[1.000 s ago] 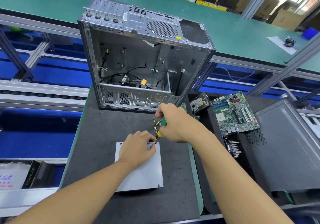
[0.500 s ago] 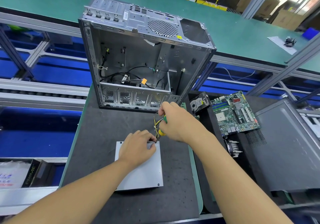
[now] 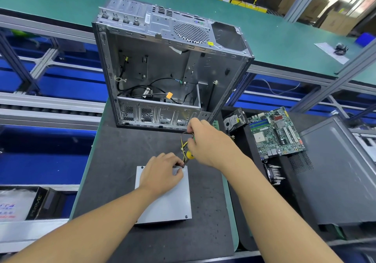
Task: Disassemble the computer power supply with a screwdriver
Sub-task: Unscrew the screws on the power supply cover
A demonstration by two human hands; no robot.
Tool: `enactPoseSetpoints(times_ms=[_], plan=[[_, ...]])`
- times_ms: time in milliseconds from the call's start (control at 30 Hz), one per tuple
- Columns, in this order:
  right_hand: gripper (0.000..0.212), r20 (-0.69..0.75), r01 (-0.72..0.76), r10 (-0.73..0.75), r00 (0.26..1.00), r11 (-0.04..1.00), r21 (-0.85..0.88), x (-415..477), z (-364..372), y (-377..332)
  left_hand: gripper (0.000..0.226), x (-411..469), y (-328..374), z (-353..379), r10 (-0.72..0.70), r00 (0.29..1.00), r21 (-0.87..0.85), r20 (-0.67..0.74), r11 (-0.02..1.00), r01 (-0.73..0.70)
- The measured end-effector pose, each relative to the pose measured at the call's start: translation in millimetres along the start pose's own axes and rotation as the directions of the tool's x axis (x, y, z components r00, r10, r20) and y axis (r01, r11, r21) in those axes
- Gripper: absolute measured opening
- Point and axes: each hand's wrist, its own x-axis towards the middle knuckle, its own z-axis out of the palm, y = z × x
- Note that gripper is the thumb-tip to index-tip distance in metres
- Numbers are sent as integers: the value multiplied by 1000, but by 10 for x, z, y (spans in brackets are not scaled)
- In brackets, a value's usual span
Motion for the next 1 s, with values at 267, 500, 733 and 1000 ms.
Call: enactPoseSetpoints(times_ms=[267,500,733,1000], plan=[[28,-4,-6,5,1000,997,-80,-10,-7,-17,14,-6,9,-11,-1,1000,5,2,1000,1],[17,-9,9,-9,1000,1000,-6,42,39,-2,16,-6,20,-23,-6,1000,-2,13,1000,6],[20,48,-4,-2,999,994,110,23,-11,-10,13,-16,21,-36,3,1000,-5,12,1000,-3],[21,171,6,-24,985,994,108,36,-79,43,17,-6,25,-27,1,1000,11,13,1000,-1]])
